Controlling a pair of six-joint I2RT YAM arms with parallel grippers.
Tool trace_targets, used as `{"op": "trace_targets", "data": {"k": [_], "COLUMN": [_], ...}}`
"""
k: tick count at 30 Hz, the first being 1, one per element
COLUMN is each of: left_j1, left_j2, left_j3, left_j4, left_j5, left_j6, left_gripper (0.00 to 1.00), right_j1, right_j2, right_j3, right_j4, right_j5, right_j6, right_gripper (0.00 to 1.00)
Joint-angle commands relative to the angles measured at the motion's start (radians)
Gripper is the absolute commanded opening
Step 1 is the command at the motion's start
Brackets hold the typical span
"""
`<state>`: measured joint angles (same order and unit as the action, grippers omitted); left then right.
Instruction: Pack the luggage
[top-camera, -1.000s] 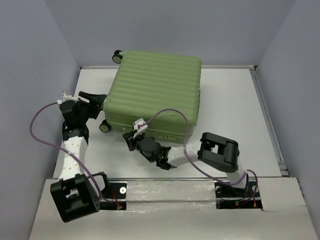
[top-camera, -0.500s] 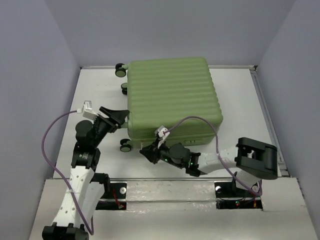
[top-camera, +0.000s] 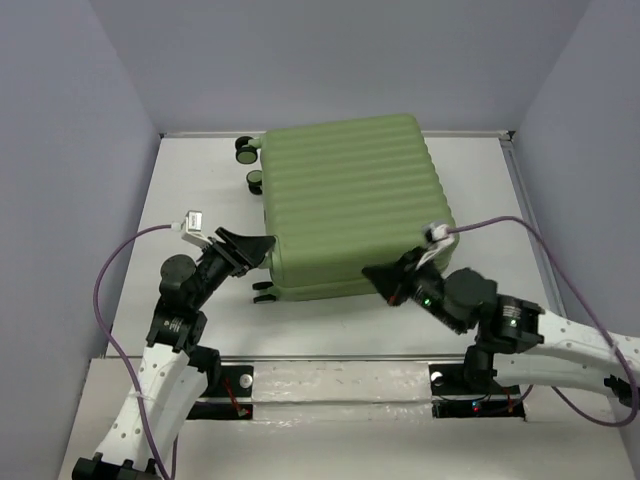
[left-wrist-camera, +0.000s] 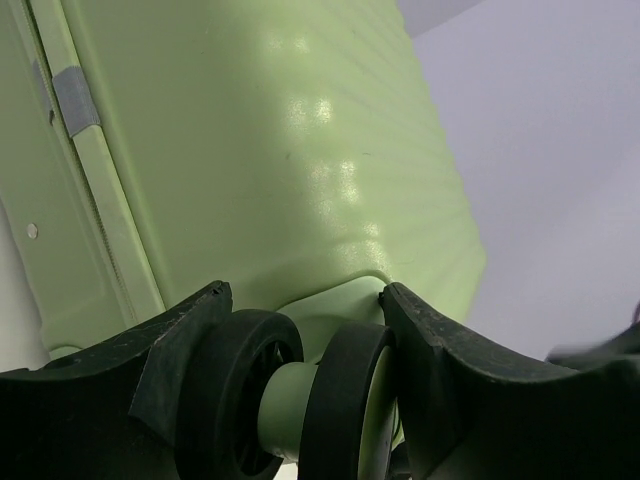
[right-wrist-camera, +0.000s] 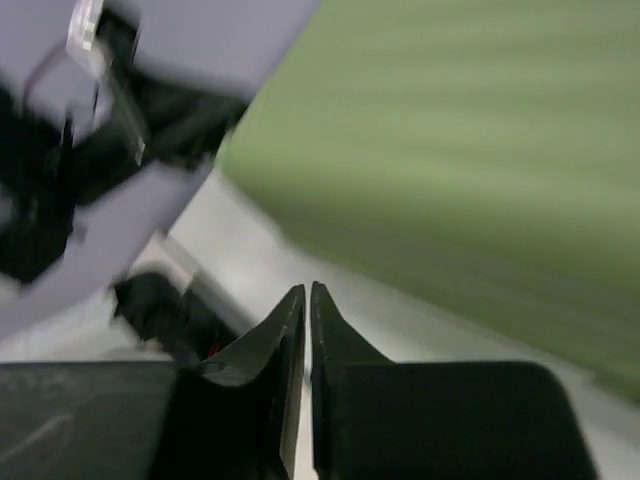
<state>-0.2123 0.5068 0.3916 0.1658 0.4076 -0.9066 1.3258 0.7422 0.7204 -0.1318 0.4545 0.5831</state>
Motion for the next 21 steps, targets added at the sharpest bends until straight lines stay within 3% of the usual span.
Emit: {"op": "trace_targets", "data": {"k": [1, 3, 4, 6, 7, 8, 9, 10, 12, 15, 19, 21], "left_j1": [-0.022, -0.038, -0.042, -0.048, -0.052, -0.053, -0.055, -0.059, -0.064, -0.079, -0.113, -0.143], "left_j2": [-0.020, -0.048, -0.068, -0.083, -0.093, -0.097, -0.100, -0.103, -0.105, -0.109, -0.119, -0.129], "left_j3": [-0.043, -0.069, -0.076, -0.095, -0.100, -0.103, -0.109, -0.112, -0.118, -0.131, -0.145, -0.145], "left_j4": [0.024, 0.035, 0.035, 0.034, 0.034, 0.034, 0.034, 0.034, 0.034, 0.040, 0.057, 0.066], "left_j5": [-0.015, -0.007, -0.010, -0.010, -0.004, 0.000, 0.003, 0.014, 0.028, 0.034, 0.043, 0.045], "left_j6": [0.126, 0.124, 0.129, 0.130, 0.129, 0.130, 0.132, 0.135, 0.141, 0.144, 0.147, 0.146], "left_gripper": [0.06, 0.06, 0.06, 0.06, 0.06, 0.06, 0.06, 0.06, 0.06, 0.06, 0.06, 0.06], "right_j1": [-0.192, -0.341, -0.391, -0.589, -0.668, -0.745, -0.817, -0.946, -1.046, -1.060, -1.073, -1.073], "right_j2": [-0.038, 0.002, 0.055, 0.109, 0.132, 0.155, 0.195, 0.215, 0.297, 0.393, 0.558, 0.630], "right_j3": [0.200, 0.296, 0.319, 0.372, 0.387, 0.396, 0.402, 0.409, 0.416, 0.438, 0.477, 0.531], "right_j4": [-0.221, -0.236, -0.252, -0.262, -0.282, -0.288, -0.290, -0.281, -0.269, -0.262, -0.213, -0.187], "right_j5": [0.302, 0.317, 0.331, 0.258, 0.178, 0.095, -0.083, -0.185, -0.419, -0.505, -0.713, -0.859], "right_j6": [-0.130, -0.176, -0.221, -0.243, -0.236, -0.227, -0.221, -0.209, -0.221, -0.244, -0.236, -0.227], "right_gripper": [0.07, 0.07, 0.14, 0.45, 0.78, 0.90, 0.98, 1.00, 1.00, 1.00, 1.00, 0.95]}}
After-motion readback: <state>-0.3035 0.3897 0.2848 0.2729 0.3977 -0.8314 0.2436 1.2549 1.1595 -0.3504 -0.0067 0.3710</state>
